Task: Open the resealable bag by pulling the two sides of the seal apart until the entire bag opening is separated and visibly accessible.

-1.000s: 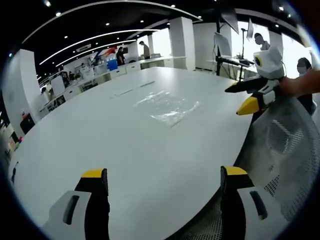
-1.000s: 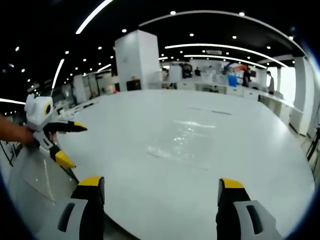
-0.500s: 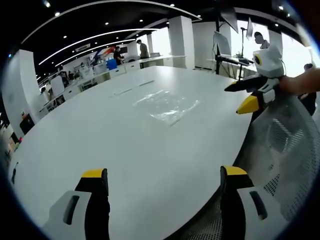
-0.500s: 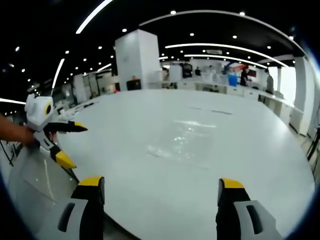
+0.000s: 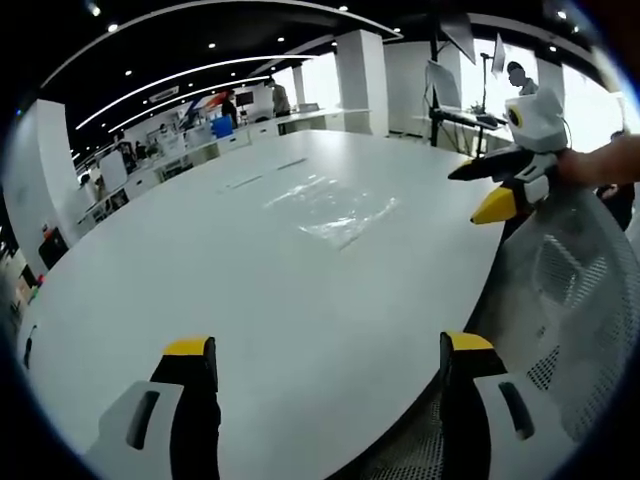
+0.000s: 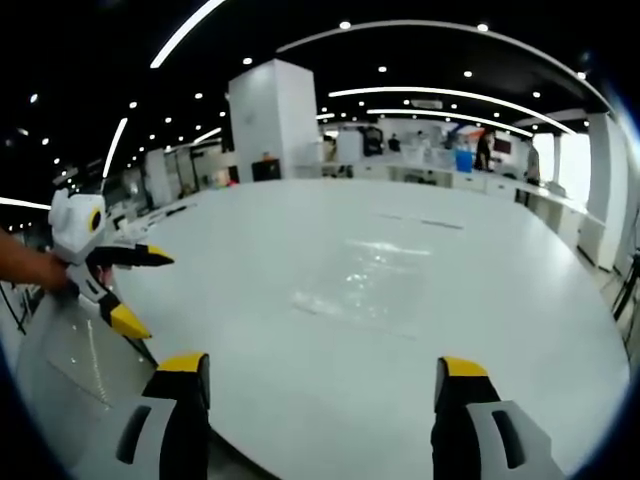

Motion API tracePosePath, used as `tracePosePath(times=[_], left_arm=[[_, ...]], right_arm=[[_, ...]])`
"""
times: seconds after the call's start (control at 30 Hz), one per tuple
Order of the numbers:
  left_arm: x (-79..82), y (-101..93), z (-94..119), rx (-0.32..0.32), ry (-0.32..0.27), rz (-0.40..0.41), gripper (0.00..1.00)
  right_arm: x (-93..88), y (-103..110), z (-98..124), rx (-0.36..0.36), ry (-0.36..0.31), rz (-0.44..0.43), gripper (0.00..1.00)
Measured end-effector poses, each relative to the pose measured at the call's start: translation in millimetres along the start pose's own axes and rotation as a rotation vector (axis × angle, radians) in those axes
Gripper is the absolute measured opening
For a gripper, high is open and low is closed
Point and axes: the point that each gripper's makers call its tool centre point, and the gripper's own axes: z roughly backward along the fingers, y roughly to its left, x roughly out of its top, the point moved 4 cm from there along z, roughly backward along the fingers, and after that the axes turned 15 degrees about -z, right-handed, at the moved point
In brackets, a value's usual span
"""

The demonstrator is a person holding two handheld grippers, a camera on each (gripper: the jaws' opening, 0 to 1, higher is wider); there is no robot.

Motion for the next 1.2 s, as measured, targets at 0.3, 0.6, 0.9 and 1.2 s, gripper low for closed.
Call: tracePosePath(times=[0.3, 0.6, 0.9, 1.2], left_arm=[[-0.2, -0.4, 0.0, -0.001, 0.002, -0.003, 0.91], [0.3, 0.1, 0.3, 0.002, 0.001, -0.004, 0.91], [0.3, -1.3, 0.5, -0.001, 0.006, -0.009, 0.91], [-1.3, -2.4, 0.0, -0.007, 0.014, -0.014, 0.90]], right_arm=[[-0.2, 0.1, 0.4, -0.001, 0.001, -0.001, 0.92], [-0.6, 0.2, 0.3, 0.000, 0.005, 0.003, 0.92], [-0.9, 0.4, 0.9, 0.000, 0.007, 0.003, 0.92], [-0.7, 0.7, 1.0, 0.000, 0.004, 0.007, 0.91]])
